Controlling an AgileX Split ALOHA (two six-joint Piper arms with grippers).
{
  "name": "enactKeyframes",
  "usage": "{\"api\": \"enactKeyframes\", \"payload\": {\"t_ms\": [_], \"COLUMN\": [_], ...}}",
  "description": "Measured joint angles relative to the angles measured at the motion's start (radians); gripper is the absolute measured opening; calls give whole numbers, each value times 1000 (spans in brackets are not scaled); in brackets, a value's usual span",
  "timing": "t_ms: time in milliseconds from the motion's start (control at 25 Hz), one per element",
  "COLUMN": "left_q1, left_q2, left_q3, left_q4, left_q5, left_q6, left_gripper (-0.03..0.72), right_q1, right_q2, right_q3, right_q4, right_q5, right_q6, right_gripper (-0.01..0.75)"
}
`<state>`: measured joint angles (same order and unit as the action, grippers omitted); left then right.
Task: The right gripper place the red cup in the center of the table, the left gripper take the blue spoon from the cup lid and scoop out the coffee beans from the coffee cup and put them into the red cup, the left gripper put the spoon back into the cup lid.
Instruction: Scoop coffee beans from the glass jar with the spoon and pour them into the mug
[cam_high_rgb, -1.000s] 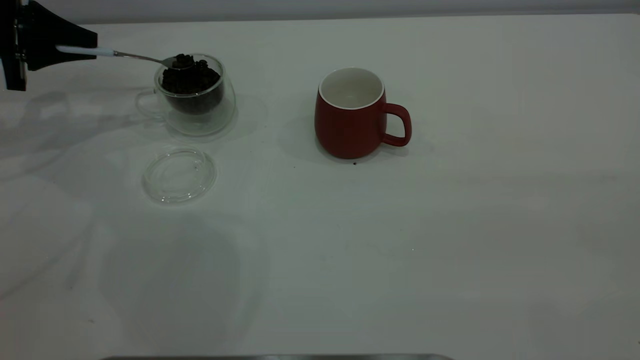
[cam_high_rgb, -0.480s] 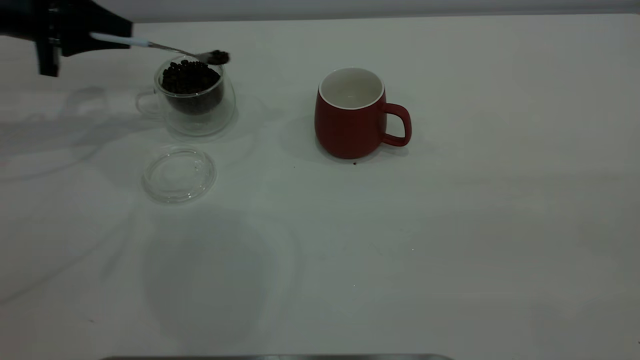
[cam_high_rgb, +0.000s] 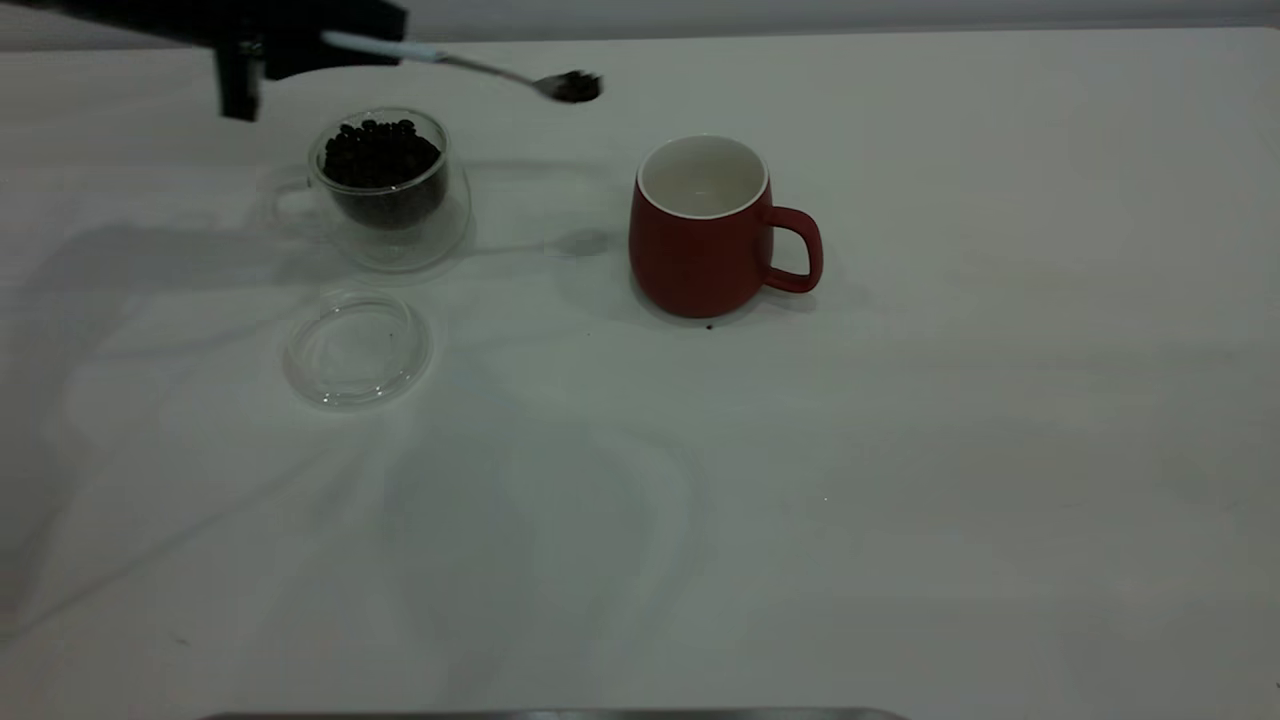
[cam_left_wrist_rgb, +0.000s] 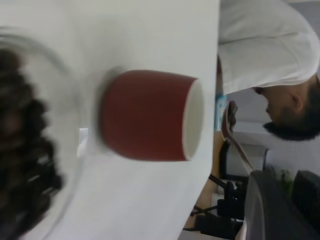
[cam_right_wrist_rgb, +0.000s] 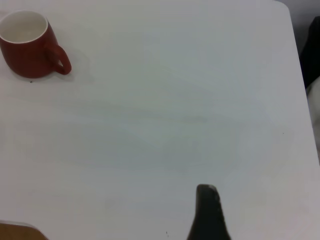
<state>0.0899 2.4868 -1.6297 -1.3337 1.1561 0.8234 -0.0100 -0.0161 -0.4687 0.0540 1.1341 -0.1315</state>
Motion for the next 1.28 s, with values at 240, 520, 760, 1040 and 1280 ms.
{"api": "enactKeyframes", "payload": {"t_ms": [240, 520, 760, 1040, 1280], "left_q1": [-77, -115, -136, -152, -163], "left_q2": [0, 0, 0, 0, 0], "left_q3": [0, 0, 0, 0, 0], "left_q4": [-32, -32, -31, -31, -31], "left_q5": [0, 0, -51, -130, -134], "left_q6": [26, 40, 125, 257, 443], "left_gripper": [114, 114, 114, 114, 114], "right_q1": [0, 0, 0, 0, 0], "right_q2": [0, 0, 0, 0, 0], "right_q3": [0, 0, 0, 0, 0], "right_q4": [0, 0, 0, 0, 0], "right_q5": [0, 0, 0, 0, 0], "right_q6": [0, 0, 0, 0, 0], "right_gripper": [588, 588, 588, 588, 588]}}
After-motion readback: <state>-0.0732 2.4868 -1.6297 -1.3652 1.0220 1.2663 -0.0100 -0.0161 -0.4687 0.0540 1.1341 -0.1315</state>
